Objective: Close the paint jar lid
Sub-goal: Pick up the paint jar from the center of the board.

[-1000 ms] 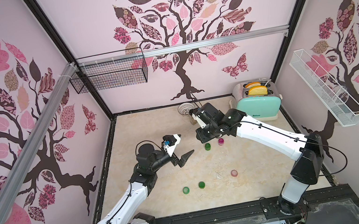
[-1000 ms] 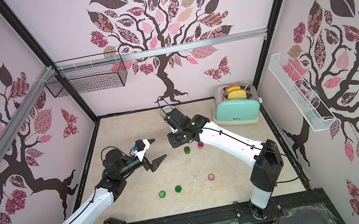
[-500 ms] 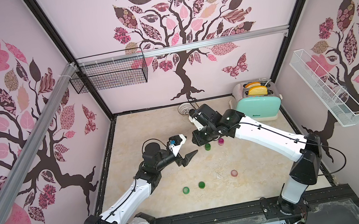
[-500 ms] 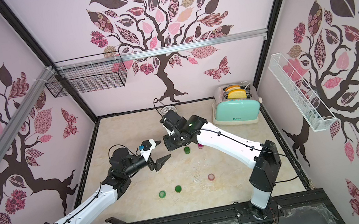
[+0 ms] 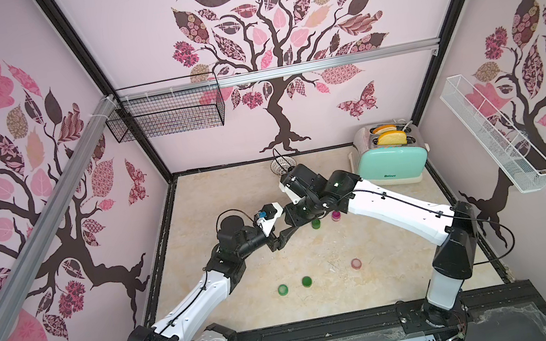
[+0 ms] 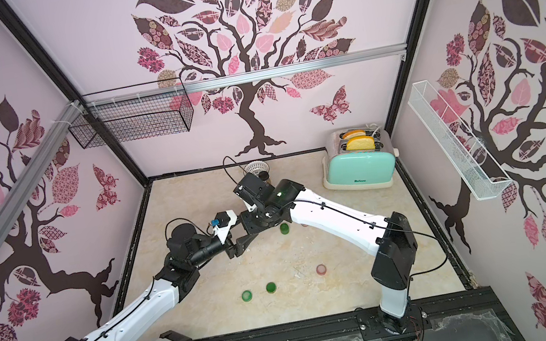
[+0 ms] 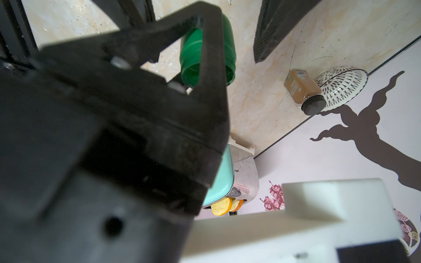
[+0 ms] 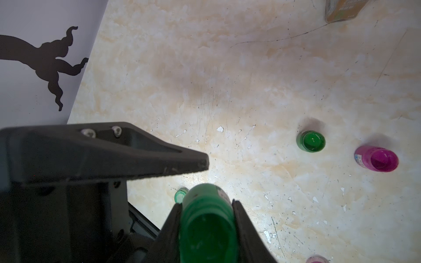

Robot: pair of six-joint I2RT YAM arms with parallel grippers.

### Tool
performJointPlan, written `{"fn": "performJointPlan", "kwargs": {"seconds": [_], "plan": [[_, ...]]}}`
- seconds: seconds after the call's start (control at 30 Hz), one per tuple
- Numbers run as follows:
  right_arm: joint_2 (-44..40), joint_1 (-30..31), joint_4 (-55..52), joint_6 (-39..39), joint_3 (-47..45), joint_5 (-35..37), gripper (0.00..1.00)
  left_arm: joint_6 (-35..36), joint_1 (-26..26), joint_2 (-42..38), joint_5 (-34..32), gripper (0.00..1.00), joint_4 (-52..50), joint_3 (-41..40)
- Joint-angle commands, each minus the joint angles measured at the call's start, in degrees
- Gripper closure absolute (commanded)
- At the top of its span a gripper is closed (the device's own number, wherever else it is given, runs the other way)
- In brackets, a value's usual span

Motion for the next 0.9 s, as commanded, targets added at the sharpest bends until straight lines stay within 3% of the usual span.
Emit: {"fn": "performJointPlan", "kwargs": {"seconds": [0.0, 0.3, 0.87], "plan": [[0.37, 0.42, -0.58, 1.02, 2.83, -0.40, 0.73, -0.15, -0.25, 0.40, 0.26, 0.36, -0.81, 1.61], [0.24, 0.42, -0.12, 1.97, 2.82, -0.97, 0.74, 0.17, -0.18, 0.30, -0.16, 0.41, -1.90, 1.85], [-0.20, 0.61, 1.05, 3.07, 1.78, -2.05, 0.74, 0.29, -0.23, 0.40, -1.12, 0.61, -2.79, 2.23]]}}
